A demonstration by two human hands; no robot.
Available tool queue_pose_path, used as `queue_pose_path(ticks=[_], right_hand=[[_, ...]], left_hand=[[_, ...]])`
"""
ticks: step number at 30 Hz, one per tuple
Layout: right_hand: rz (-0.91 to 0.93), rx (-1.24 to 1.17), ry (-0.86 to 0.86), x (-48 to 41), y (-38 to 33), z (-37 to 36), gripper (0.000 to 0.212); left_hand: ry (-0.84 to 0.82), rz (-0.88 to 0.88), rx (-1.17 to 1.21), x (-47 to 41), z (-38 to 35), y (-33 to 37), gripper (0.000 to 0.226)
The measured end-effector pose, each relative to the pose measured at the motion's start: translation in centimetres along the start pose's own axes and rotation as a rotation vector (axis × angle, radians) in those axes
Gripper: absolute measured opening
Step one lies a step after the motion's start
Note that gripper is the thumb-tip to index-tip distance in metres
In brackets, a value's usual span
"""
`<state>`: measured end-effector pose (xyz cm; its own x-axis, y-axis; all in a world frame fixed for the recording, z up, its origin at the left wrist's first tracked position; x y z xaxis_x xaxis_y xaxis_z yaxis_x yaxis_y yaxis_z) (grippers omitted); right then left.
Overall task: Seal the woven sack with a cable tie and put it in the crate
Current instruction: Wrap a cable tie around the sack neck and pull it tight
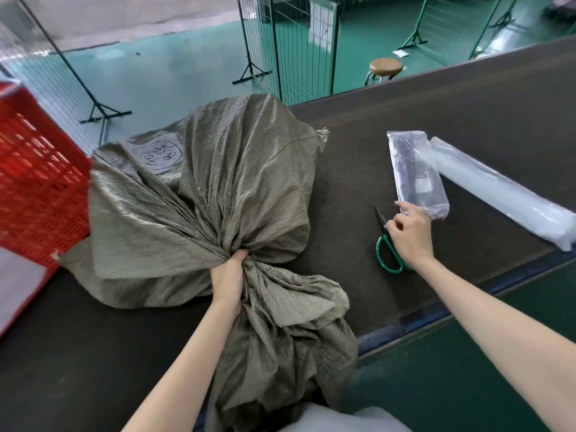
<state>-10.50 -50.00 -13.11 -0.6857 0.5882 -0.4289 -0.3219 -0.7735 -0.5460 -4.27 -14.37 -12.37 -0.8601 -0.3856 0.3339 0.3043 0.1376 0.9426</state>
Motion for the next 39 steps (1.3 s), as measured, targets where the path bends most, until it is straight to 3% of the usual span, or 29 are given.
queue_pose_path(ticks=[5,8,12,15,21,26,29,33,35,39], right_hand=[[-0.050,-0.254,-0.088,1.6,-4.8,0.8,0.028],[0.022,-0.336,-0.169,3.1,-8.4,0.9,0.037],[0.182,-0.397,-0.272,5.1,-13.3,0.8,0.024],[0.240,-0.463,-0.376,6.6,-16.4,0.5,0.003],[0.319,-0.647,-0.407,8.1,-21.8,2.3,0.026],[0.176,-0.867,-0.434,7.5,-25.5,3.8,0.022],[0.032,-0.946,-0.464,7.3,-26.2,3.3,0.016],[0.005,-0.792,-0.440,7.6,-25.1,2.2,0.007],[0.049,-0.644,-0.510,7.8,-24.1,1.2,0.007],[0.112,-0.331,-0.695,8.1,-22.0,-1.0,0.030]], left_hand=[[-0.084,0.147,-0.020,-0.2,1.0,0.1,0.064],[-0.157,0.213,0.019,0.3,1.3,0.4,0.055],[-0.212,0.305,0.053,0.8,1.9,0.7,0.043],[-0.257,0.342,0.042,1.0,2.3,1.0,0.040],[-0.346,0.400,0.022,1.4,3.0,1.5,0.033],[-0.379,0.404,-0.005,1.6,3.4,1.6,0.022],[-0.404,0.412,-0.015,1.6,3.7,1.8,0.029],[-0.454,0.448,0.001,1.9,4.0,2.1,0.037],[-0.460,0.449,0.010,1.9,4.1,2.1,0.045],[-0.466,0.418,0.012,2.0,4.5,2.4,0.044]])
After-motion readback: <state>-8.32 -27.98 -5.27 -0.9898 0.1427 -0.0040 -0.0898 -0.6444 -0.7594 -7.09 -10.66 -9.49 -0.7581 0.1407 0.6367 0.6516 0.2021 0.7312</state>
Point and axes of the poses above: each hand's wrist, its own x-axis away from the middle knuckle, its own z-axis out of the back of the hand, y = z × x, the point moved 3 cm from there along -x, towards the middle knuckle, and after that the axes turned 12 degrees about y, right-handed, at the moved point
